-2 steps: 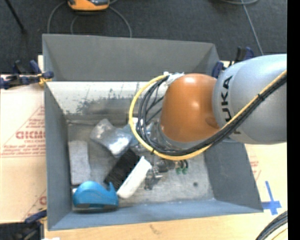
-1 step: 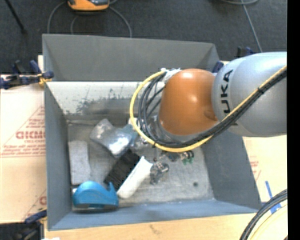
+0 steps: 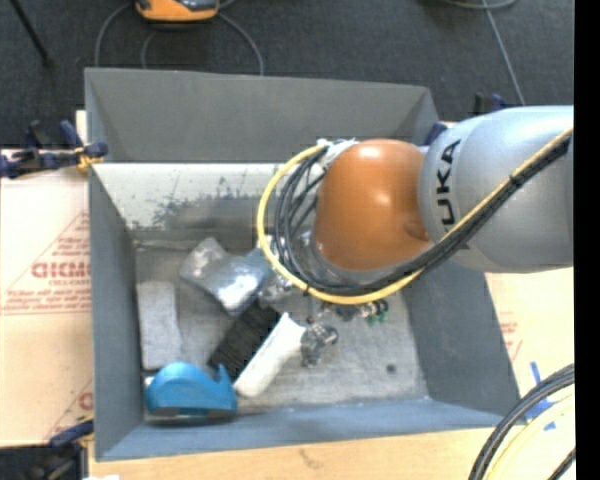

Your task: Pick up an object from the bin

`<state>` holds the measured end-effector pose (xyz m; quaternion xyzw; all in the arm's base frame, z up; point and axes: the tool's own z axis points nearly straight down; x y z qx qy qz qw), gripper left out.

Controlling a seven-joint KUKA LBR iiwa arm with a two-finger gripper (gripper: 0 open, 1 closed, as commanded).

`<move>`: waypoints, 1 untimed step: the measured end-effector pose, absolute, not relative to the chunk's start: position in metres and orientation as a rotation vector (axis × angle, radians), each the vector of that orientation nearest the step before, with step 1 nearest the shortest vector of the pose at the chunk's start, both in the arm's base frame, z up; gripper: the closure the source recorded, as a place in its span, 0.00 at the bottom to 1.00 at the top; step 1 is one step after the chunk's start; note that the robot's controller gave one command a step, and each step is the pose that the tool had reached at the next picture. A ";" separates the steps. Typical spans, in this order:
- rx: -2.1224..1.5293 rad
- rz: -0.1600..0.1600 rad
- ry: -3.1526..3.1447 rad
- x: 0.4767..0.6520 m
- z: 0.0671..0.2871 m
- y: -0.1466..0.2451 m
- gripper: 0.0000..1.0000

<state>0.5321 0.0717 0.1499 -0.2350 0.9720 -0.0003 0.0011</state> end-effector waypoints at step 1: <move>-1.327 -0.003 2.840 0.540 0.098 0.070 0.00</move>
Offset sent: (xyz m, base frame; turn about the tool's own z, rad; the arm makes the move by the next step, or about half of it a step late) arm 0.0107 -0.0002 -0.0799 -0.3441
